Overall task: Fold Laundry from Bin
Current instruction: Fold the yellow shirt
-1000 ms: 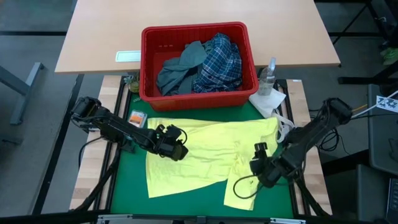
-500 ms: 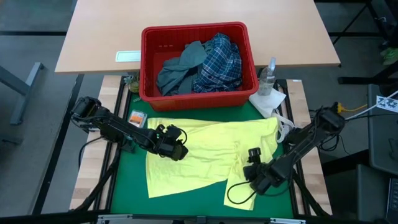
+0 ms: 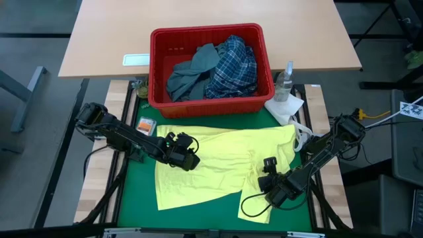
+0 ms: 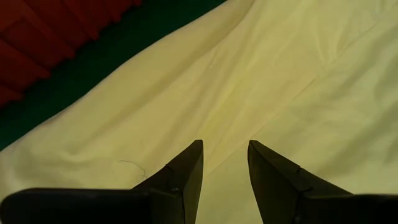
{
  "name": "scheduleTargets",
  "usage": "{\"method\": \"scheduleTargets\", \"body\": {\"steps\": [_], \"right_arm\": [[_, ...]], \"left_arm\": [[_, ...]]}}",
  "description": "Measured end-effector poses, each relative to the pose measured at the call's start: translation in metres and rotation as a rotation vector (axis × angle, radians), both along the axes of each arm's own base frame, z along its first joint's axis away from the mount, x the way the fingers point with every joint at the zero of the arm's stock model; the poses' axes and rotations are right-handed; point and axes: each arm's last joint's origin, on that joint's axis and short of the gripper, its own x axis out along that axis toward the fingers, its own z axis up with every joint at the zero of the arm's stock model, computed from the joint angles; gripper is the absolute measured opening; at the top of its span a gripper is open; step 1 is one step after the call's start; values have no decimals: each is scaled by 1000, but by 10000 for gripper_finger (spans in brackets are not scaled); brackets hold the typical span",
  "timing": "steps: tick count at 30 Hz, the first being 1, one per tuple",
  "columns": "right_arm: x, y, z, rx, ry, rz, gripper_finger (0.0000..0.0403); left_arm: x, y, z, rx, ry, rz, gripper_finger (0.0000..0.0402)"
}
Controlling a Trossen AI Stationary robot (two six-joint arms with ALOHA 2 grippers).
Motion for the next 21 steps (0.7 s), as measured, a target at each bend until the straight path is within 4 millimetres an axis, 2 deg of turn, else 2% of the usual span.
{"method": "scheduleTargets", "body": {"steps": [5,21], "right_arm": [[0,0,0,-1,0,0,203],[0,0,0,4,4,0,32]], "left_arm": [[0,0,0,0,0,0,121],[0,0,0,1,-1,0,121]]}}
